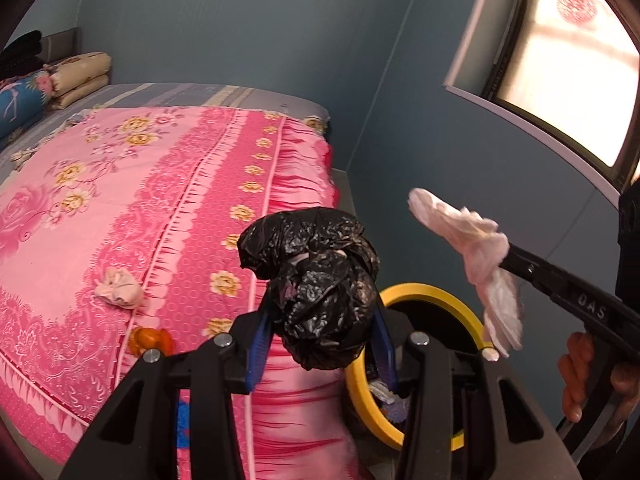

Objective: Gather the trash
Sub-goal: 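Open both tools over the yellow bin to drop the black bag and tissue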

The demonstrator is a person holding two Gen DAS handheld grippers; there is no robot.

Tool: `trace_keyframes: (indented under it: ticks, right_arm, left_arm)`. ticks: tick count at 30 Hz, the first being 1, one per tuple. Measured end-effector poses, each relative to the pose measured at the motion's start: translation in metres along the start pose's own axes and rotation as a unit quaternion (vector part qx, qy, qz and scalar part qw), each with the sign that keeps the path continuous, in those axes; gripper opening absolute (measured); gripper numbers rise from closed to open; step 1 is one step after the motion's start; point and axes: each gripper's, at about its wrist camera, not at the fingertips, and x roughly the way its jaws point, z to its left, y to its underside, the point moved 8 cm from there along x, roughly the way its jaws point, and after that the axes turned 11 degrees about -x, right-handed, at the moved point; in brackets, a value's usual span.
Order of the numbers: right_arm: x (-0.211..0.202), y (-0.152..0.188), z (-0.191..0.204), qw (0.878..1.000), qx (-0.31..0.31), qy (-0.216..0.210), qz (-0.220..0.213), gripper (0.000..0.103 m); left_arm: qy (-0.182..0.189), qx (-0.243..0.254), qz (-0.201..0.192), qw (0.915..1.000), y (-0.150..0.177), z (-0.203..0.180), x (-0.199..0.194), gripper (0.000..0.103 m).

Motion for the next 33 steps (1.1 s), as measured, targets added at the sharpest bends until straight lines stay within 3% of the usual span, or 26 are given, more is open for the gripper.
trace_keyframes:
  ticks: [21, 33]
  right_arm:
    - [0.001, 0.032, -0.087, 0.995, 0.098, 0.02, -0.004, 0.015]
    - [0.005, 0.047, -0.113, 0.99, 0.139, 0.025, -0.008, 0.016]
  left_arm:
    - [0.039, 0.071, 0.07, 0.9943, 0.062, -0.084, 0.041, 0.041]
    - [0.053, 0.07, 0.106, 0.9905, 0.086, -0.095, 0.062, 0.041]
